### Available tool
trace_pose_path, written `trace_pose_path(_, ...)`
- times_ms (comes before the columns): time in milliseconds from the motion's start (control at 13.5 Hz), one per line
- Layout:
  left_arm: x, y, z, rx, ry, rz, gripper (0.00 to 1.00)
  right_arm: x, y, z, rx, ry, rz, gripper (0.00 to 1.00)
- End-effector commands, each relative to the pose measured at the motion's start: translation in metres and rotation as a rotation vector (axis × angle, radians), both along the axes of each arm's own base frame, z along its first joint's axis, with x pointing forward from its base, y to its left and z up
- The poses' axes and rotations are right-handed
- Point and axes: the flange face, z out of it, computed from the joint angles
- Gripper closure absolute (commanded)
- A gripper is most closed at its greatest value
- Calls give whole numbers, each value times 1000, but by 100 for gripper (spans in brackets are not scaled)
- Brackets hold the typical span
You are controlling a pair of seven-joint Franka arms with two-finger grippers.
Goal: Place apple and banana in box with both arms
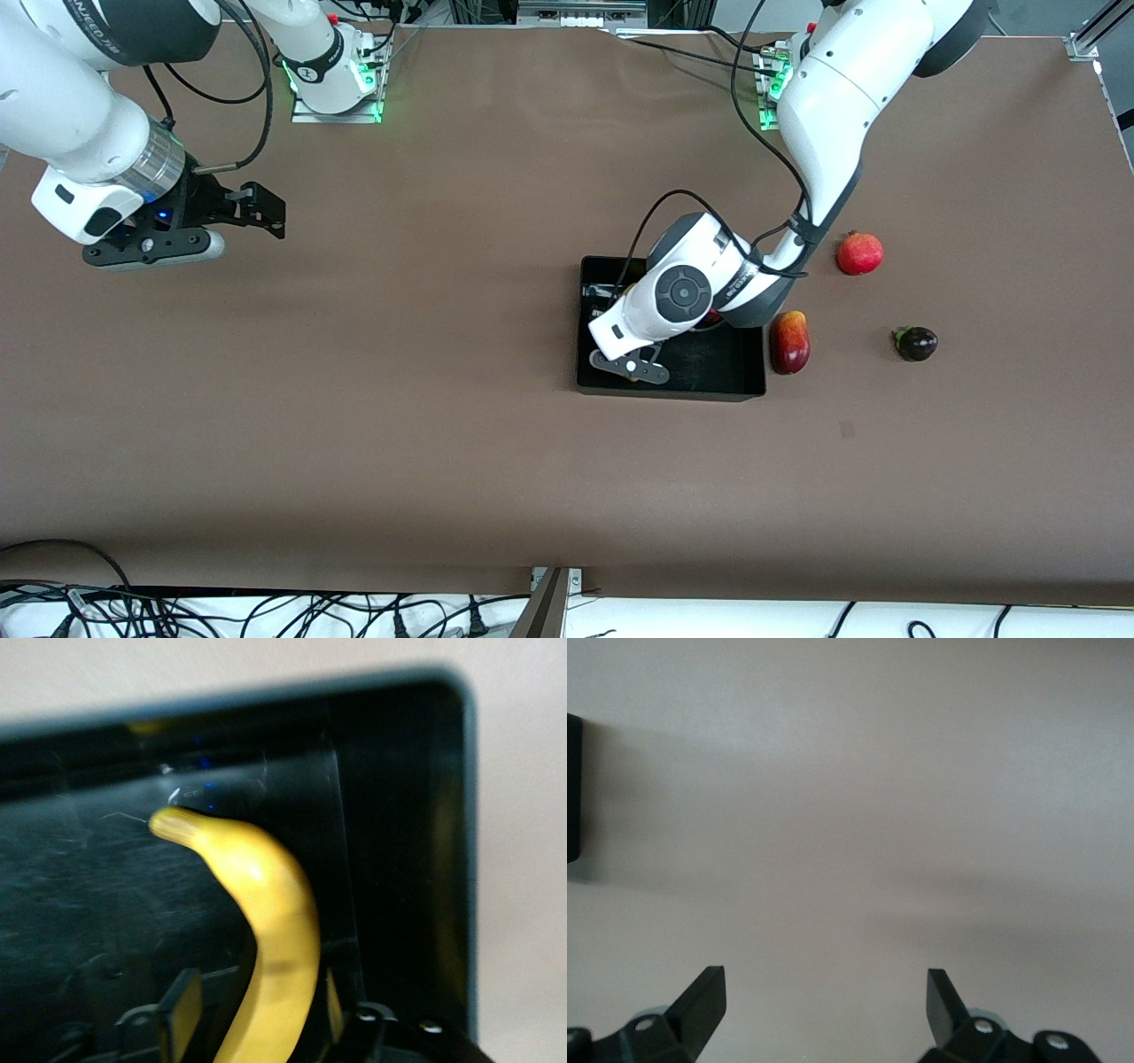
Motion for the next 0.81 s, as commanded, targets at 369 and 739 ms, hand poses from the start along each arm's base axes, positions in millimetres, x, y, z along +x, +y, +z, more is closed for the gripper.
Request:
trace_pose_path(369, 54, 167, 198, 98, -39, 187, 0, 0, 144, -66, 43, 8, 0, 0)
trace_pose_path(739, 53, 240, 279, 227, -14, 246, 0, 7, 161, -71, 44, -10, 43, 0)
